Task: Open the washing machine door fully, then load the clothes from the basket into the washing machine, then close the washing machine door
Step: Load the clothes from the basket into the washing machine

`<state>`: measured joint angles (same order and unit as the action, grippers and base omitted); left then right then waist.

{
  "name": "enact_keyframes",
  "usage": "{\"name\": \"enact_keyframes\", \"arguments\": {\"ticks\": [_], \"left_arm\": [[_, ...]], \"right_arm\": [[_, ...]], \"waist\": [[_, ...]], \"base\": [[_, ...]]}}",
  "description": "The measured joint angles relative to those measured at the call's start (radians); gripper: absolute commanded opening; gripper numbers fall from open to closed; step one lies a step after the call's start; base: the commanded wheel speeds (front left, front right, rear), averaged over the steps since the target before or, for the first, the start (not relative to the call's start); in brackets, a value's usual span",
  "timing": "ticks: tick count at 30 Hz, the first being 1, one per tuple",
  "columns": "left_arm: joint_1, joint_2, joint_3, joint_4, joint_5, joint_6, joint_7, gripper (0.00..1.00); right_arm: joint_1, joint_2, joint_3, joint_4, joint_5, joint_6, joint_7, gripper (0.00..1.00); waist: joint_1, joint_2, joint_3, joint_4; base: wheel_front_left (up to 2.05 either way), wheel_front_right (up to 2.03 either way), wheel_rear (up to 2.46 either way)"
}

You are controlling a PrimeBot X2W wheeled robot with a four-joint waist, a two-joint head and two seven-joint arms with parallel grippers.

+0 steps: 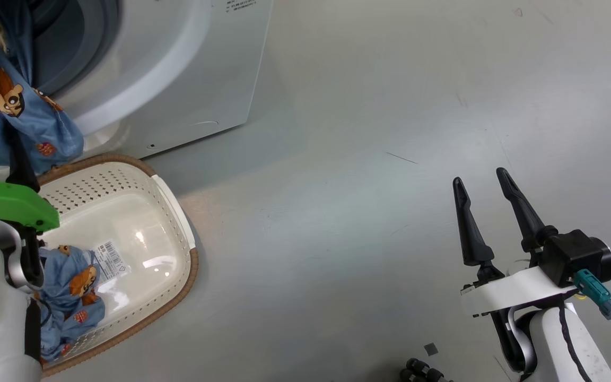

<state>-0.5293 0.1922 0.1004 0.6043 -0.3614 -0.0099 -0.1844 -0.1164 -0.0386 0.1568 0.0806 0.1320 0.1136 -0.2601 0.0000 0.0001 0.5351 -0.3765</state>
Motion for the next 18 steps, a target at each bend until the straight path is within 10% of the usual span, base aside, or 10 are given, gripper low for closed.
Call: {"name": "enact_keyframes", "arguments": {"ticks": [4, 10, 18], "left_arm": [[-0.027, 0.012, -0.001, 0.019, 0.000, -0.007, -0.002, 0.97], [-0.045, 0.012, -0.006, 0.050, 0.002, -0.009, -0.003, 0.02], [-0.063, 0.011, -0.021, 0.069, 0.015, -0.019, -0.020, 0.00]], "right_arm": [[-0.001, 0.000, 0.000, -0.001, 0.002, 0.000, 0.000, 1.00], [-0.002, 0.000, 0.000, -0.001, 0.008, 0.000, 0.000, 1.00], [-0.005, 0.001, 0.001, -0.001, 0.009, -0.001, 0.000, 1.00]], "waist": [[0.0000, 0.0000, 0.010, -0.003], [0.0000, 0.0000, 0.017, -0.002], [0.0000, 0.0000, 0.020, 0.010]], "base": [[0.00, 0.00, 0.00], [0.00, 0.00, 0.00], [0.00, 0.00, 0.00]]}}
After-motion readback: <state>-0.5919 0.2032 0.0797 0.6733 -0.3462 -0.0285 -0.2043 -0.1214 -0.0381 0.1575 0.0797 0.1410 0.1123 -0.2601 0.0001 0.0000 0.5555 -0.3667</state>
